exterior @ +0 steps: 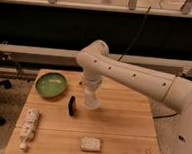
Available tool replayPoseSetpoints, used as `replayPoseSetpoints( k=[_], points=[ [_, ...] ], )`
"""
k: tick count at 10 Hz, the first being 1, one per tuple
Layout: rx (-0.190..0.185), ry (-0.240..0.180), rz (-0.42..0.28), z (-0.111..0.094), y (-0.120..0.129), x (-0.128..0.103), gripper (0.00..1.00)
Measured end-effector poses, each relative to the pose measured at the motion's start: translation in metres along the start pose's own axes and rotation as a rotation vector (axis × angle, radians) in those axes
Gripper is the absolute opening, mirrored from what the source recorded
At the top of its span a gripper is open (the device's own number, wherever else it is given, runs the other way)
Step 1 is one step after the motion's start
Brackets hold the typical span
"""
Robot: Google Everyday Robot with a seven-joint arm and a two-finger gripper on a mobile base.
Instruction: Place the ceramic cup over the eraser
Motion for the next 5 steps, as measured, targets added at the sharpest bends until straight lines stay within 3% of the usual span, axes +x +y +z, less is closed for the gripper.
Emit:
replayPoseSetpoints(
  k=[2,5],
  points=[
    [0.007,0.024,0.002,-0.007,-0.001,0.007,0.00],
    [0.046,0.074,-0.016,-0.054,-0.008,0.012,0.00]
  ],
)
